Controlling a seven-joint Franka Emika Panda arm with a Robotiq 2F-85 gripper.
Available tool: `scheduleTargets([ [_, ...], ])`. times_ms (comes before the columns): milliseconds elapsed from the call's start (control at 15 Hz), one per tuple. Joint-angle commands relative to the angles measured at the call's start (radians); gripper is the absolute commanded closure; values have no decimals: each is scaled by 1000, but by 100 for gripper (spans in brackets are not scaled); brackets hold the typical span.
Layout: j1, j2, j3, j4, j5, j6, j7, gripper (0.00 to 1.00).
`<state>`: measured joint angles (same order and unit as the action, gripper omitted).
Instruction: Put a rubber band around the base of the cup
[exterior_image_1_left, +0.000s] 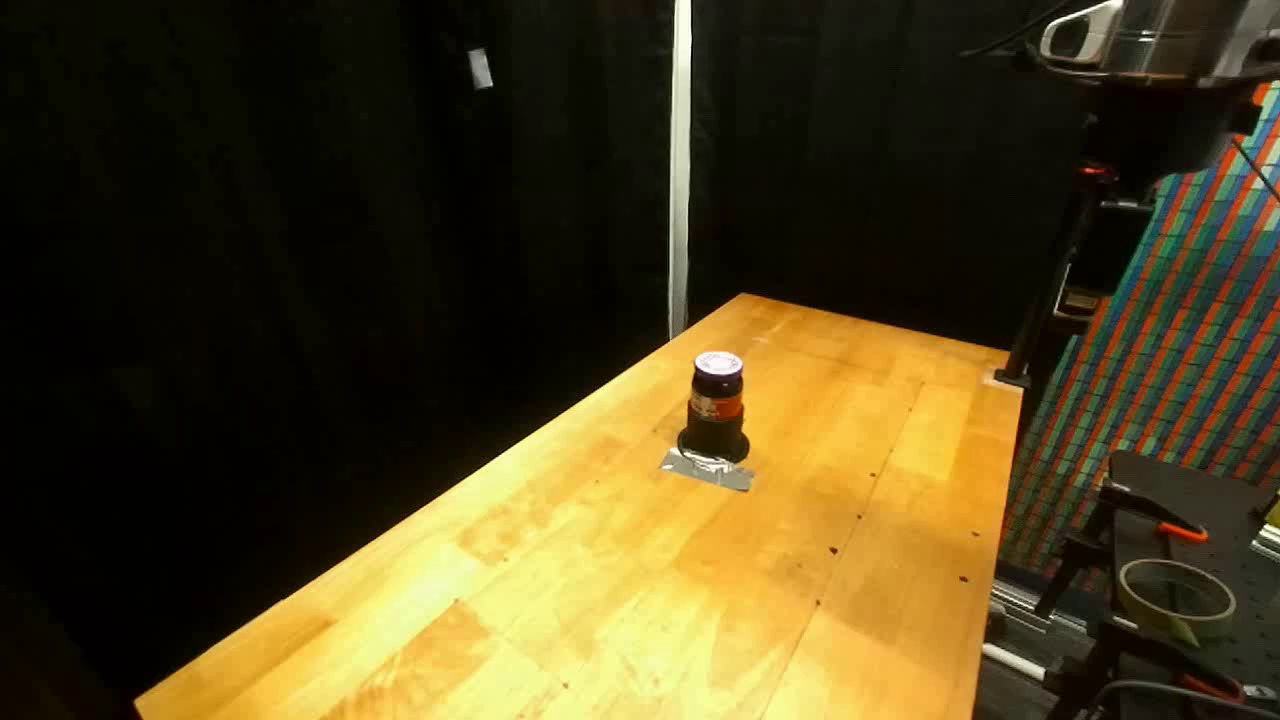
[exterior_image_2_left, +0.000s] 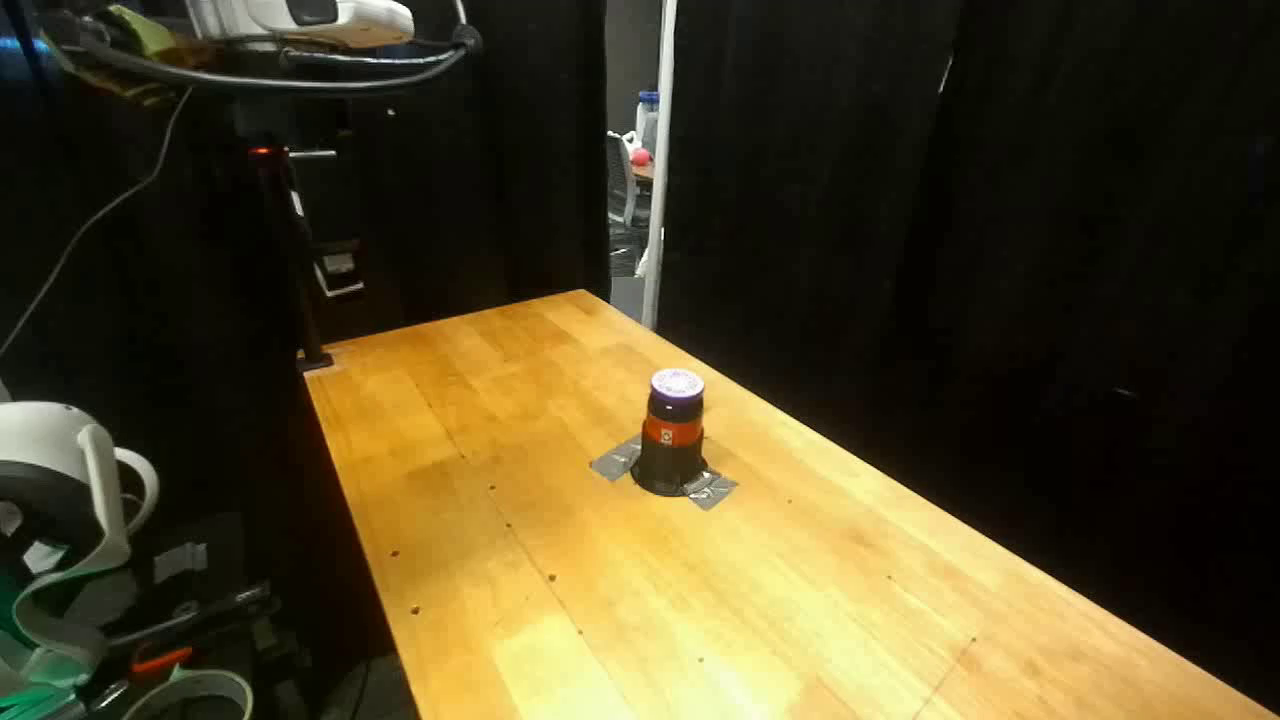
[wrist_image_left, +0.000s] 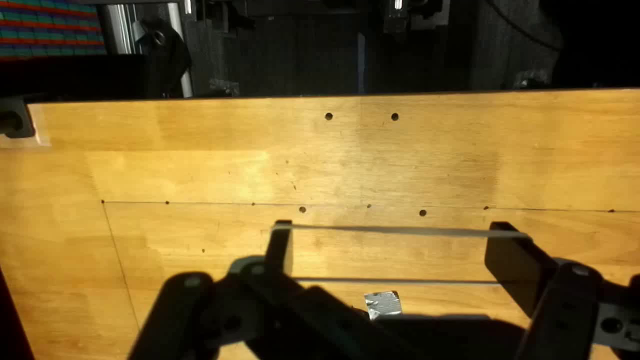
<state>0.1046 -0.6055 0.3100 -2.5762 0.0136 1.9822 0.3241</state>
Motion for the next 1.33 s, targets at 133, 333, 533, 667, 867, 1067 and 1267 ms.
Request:
scheduleTargets([
  [133, 16, 0, -14, 4, -9, -2, 8, 0],
  [333, 16, 0, -14, 4, -9, -2, 8, 0],
  [533, -12, 118, -8, 111, -53, 2, -7, 0],
  [667, -30, 245, 3, 230, -112, 11, -6, 0],
  [867, -60, 399, 30, 379, -161, 6, 9, 0],
  [1067, -29, 573, -6, 536, -230, 31, 23, 0],
  [1267, -5, 744, -47, 695, -292, 81, 47, 0],
])
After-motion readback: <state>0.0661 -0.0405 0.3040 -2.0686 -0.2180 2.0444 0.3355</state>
